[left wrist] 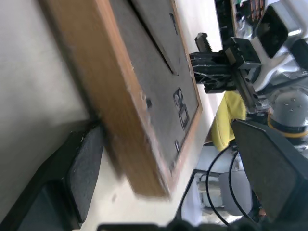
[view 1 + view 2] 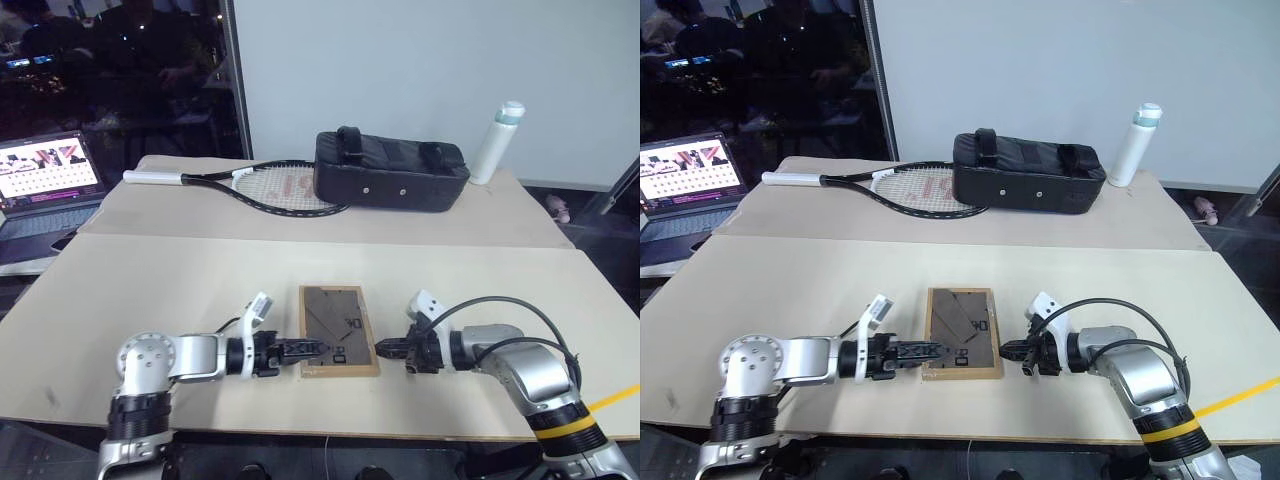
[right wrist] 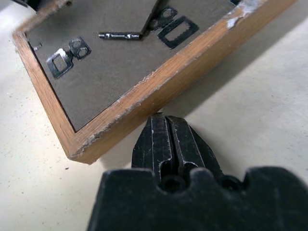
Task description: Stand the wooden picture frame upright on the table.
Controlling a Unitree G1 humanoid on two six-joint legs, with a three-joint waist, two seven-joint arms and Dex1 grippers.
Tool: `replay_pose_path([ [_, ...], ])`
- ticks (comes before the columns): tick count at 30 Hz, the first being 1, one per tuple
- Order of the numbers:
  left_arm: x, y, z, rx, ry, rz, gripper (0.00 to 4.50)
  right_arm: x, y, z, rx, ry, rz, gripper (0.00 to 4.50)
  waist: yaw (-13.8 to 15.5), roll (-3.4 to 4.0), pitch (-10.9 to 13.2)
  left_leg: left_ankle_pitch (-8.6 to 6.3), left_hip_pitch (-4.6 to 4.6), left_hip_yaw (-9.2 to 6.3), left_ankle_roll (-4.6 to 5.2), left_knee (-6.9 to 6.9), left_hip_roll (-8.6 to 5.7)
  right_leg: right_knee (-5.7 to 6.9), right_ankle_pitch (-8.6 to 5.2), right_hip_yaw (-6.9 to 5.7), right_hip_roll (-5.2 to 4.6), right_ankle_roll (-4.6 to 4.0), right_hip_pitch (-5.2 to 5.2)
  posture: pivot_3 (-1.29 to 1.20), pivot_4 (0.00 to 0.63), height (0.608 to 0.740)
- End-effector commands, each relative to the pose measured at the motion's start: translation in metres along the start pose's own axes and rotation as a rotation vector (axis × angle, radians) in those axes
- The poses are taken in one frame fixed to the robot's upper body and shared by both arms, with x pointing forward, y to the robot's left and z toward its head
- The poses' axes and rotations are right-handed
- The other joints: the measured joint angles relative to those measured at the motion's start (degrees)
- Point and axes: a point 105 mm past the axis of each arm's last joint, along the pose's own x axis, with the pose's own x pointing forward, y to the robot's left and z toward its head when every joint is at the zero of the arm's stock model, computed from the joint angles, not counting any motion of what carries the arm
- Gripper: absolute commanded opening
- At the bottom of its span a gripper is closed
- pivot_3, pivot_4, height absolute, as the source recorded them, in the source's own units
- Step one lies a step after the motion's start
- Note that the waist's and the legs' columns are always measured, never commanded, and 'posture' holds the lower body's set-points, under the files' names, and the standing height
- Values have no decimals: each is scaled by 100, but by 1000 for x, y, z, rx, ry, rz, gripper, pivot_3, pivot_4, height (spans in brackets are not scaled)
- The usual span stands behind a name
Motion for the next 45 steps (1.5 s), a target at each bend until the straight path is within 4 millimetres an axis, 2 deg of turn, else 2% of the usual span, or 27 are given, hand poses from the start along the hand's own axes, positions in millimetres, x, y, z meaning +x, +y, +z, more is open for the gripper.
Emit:
replay_pose_path([
  [1,8,12,-12,-62,65,33,4478,-2,8,7,-6,-26,16,0,2,-2,-6,0,0,0,0,0,0,0,-1,0,-1,1,-1,0,150,709],
  [5,6,9,-9,-70,54,6,4478,-3,8,7,-1,-28,8,0,1,-3,-9,0,0,0,0,-1,0,0,-1,0,-1,1,-1,0,150,709],
  [8,2,6,-1,-84,15,-27,3733,-3,9,7,1,-29,2,0,-6,-4,-9,0,-1,0,-1,-2,0,0,-1,0,-1,1,-3,0,150,709],
  [12,-1,5,3,-95,-7,-48,2134,-5,8,10,-6,-26,-1,0,-22,-9,-6,0,-5,0,0,-4,0,1,-1,0,-1,1,-10,0,150,709],
  [14,0,4,3,-94,-7,-55,1479,-9,3,15,-12,-39,-27,0,-22,-10,-5,0,-6,0,0,-8,0,1,-2,0,-1,0,-13,0,150,709],
  [16,-1,-1,5,-86,-14,-85,1149,-18,-4,21,-20,-53,-54,0,-22,-11,-5,0,-6,-1,0,-8,0,0,-2,0,-1,0,-12,0,150,709],
  [22,-9,-9,21,-15,-62,-101,1141,-57,-28,43,-11,-117,-165,0,-22,-16,-1,0,-10,0,0,-9,-1,-2,-2,0,-1,0,-16,0,150,709],
  [24,-13,-11,24,21,-60,-94,1141,-68,-34,59,23,-186,-193,0,-41,-17,-1,0,-9,-1,0,-12,-1,-1,-2,0,-1,-1,-19,0,150,709],
  [26,-15,-14,29,45,-67,-94,1141,-73,-33,77,42,-258,-169,0,-59,-18,0,0,-8,-1,0,-18,-1,-1,-4,0,-1,-3,-19,0,150,709],
  [29,-18,-20,33,79,-72,-107,1141,-71,-20,100,45,-333,-82,803,-70,-20,1,0,-8,-1,0,-23,-1,-2,-3,0,-1,-4,-20,0,150,709],
  [33,-18,-26,33,123,-60,-119,1141,-56,-5,116,25,-357,25,2118,-65,-21,1,0,-10,-1,0,-29,-1,-6,-4,0,-1,-4,-21,0,150,709],
  [38,-16,-36,27,181,-9,-137,1141,-30,-9,115,-45,-302,45,3900,-54,-21,2,0,-12,-1,0,-32,-1,-11,-4,-1,-1,-4,-23,0,150,709],
  [40,-15,-37,23,221,20,-122,1141,-17,-12,113,-78,-280,67,4461,-55,-21,2,0,-13,-1,0,-32,-1,-12,-5,-2,-1,-3,-23,0,150,709],
  [42,-15,-32,22,237,39,-82,1141,-3,-5,105,-105,-217,150,4461,-75,-21,3,0,-13,-1,-1,-32,-1,-11,-5,-2,-1,-3,-26,0,150,709],
  [44,-15,-28,24,231,36,-69,1141,2,4,101,-128,-184,223,4461,-70,-21,3,0,-12,-1,-1,-35,-1,-12,-5,-2,-1,-3,-24,0,150,709],
  [45,-15,-24,26,212,38,-61,1141,2,14,101,-153,-185,284,4461,-64,-21,3,0,-12,-1,-1,-35,-1,-13,-5,-3,-1,-3,-24,0,150,709],
])
